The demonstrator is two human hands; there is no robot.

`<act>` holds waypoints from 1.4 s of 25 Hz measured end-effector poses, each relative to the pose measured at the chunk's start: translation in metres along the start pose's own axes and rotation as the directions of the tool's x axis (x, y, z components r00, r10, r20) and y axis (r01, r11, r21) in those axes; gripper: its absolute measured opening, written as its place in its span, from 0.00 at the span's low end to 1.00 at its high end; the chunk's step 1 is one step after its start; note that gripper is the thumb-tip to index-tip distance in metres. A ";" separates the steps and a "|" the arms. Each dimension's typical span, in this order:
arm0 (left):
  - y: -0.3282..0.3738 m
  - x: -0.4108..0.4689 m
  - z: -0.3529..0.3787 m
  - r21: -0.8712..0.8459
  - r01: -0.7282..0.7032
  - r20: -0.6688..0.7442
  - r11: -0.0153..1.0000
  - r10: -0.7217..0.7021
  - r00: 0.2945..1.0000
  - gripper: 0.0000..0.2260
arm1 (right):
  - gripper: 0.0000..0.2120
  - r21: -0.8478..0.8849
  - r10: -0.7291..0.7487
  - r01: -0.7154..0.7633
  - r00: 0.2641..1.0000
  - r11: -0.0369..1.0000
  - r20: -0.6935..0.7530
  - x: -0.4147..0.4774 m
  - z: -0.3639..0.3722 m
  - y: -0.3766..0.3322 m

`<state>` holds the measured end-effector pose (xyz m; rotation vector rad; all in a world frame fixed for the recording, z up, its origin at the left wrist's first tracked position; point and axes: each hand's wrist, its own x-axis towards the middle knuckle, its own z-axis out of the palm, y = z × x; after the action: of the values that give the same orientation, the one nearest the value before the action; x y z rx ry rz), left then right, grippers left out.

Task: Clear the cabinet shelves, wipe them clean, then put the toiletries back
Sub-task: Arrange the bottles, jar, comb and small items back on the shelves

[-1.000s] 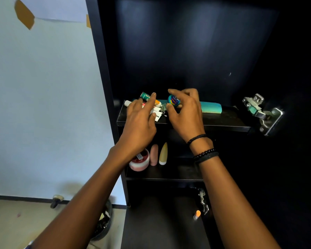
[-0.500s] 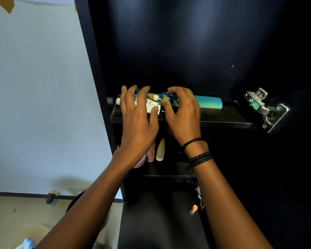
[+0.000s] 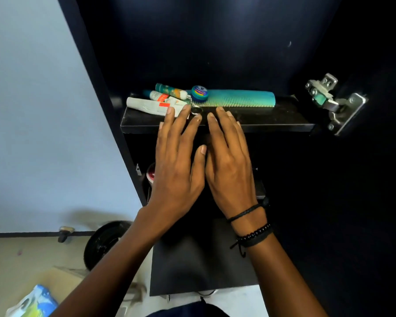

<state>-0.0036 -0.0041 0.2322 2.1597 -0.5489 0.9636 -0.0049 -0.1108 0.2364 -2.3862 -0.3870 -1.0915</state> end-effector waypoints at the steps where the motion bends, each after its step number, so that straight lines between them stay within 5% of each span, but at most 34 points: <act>1: 0.001 -0.010 0.002 -0.015 0.000 0.017 1.000 0.000 1.000 0.21 | 0.19 0.016 0.006 -0.005 1.000 1.000 -0.009 -0.011 -0.001 0.001; 7: -0.009 -0.080 0.027 -0.059 0.080 0.220 0.995 -0.065 0.973 0.23 | 0.19 0.041 0.190 -0.194 0.979 0.980 0.079 -0.092 0.020 0.025; 14: -0.024 -0.151 0.058 -0.008 0.157 0.527 0.988 -0.129 0.840 0.21 | 0.19 -0.069 0.456 -0.458 0.837 0.886 0.302 -0.198 0.061 0.095; 16: -0.026 -0.163 0.066 -0.005 0.147 0.597 0.989 -0.115 0.794 0.21 | 0.20 -0.144 0.548 -0.535 0.757 0.833 0.355 -0.221 0.067 0.121; 20: -0.033 -0.171 0.079 0.008 0.100 0.680 0.995 -0.079 0.729 0.24 | 0.27 -0.440 0.683 -0.530 0.469 0.725 0.560 -0.250 0.078 0.161; 25: -0.039 -0.170 0.088 0.033 0.104 0.684 0.994 -0.098 0.723 0.25 | 0.21 -0.480 0.639 -0.450 0.327 0.753 0.696 -0.259 0.097 0.185; 31: -0.050 -0.165 0.080 0.026 0.134 0.673 0.991 -0.116 0.730 0.26 | 0.12 -0.518 0.662 -0.439 0.295 0.734 0.689 -0.240 0.107 0.189; 35: -0.049 -0.150 0.067 -0.009 0.217 0.639 0.976 -0.162 0.752 0.24 | 0.11 -0.378 0.650 -0.595 0.343 0.709 0.679 -0.207 0.101 0.161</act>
<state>-0.0366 -0.0070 0.0644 2.3880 -0.6461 0.0591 -0.0033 -0.2034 -0.0288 -2.5647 0.3371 0.3661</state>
